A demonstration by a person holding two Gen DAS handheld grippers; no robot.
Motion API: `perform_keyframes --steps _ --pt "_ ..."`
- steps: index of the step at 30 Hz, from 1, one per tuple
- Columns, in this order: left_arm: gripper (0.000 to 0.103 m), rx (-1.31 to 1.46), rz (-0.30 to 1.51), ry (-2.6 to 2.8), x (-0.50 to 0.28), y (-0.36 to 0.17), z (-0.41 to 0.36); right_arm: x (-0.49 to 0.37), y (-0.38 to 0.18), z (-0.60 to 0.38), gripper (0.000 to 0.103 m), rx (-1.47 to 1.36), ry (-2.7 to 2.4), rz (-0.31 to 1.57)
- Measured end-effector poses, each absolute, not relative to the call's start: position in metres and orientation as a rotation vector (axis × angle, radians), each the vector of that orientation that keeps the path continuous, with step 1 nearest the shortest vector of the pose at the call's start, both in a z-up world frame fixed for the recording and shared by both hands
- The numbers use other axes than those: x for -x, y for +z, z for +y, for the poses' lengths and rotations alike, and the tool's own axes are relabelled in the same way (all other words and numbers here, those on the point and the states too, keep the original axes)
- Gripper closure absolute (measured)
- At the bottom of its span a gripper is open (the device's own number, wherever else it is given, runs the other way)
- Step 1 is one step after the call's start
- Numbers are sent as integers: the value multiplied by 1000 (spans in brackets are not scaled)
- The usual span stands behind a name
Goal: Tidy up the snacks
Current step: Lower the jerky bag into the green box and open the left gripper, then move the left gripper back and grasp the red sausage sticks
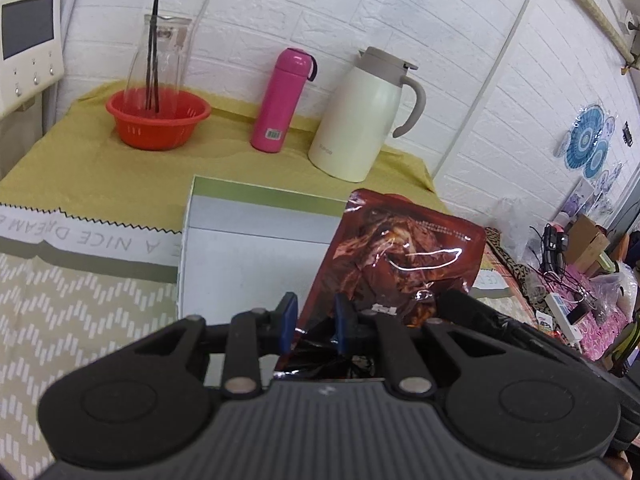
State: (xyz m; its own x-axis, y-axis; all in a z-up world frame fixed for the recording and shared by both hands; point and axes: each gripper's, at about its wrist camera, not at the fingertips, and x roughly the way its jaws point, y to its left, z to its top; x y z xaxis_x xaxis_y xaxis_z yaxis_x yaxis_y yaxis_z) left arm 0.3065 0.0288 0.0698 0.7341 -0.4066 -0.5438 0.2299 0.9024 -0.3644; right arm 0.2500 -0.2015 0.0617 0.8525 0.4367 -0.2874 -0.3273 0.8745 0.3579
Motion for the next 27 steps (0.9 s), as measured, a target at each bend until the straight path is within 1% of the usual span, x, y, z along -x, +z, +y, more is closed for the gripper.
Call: perform_keyframes --steps 1,2,3,4,5,6,7,8,10,11,13,19,27 --pt "94 277 665 -349 -311 67 27 -255 57 -202 89 -307 400 386" --pt "94 273 668 -346 -315 64 26 -259 54 -201 86 -304 392 396" --pt "93 275 669 -353 -317 62 26 -263 49 -200 73 -296 382 415" --pt "88 293 669 -362 -318 60 28 -267 45 -199 60 -283 375 438" --pt "53 314 664 -365 -317 59 30 -269 42 -197 50 -264 368 449" --pt "27 338 645 -360 -315 59 32 -268 39 -195 24 -239 355 446" --pt "27 356 608 -351 -311 59 34 -266 38 -193 0 -213 343 436" --pt "26 350 581 -338 -307 61 35 -264 37 -191 0 -190 337 425" --pt "17 301 554 -314 -303 65 33 -260 36 -189 0 -153 332 412" --pt "4 282 544 -283 -301 67 32 -258 36 -189 0 -140 328 416" --pt "5 252 512 -244 -295 72 33 -255 36 -190 0 -125 328 420" --pt "5 251 487 -224 -277 81 38 -239 46 -198 0 -128 316 452" --pt "5 245 479 -234 -221 102 31 -184 91 -215 0 -138 293 403"
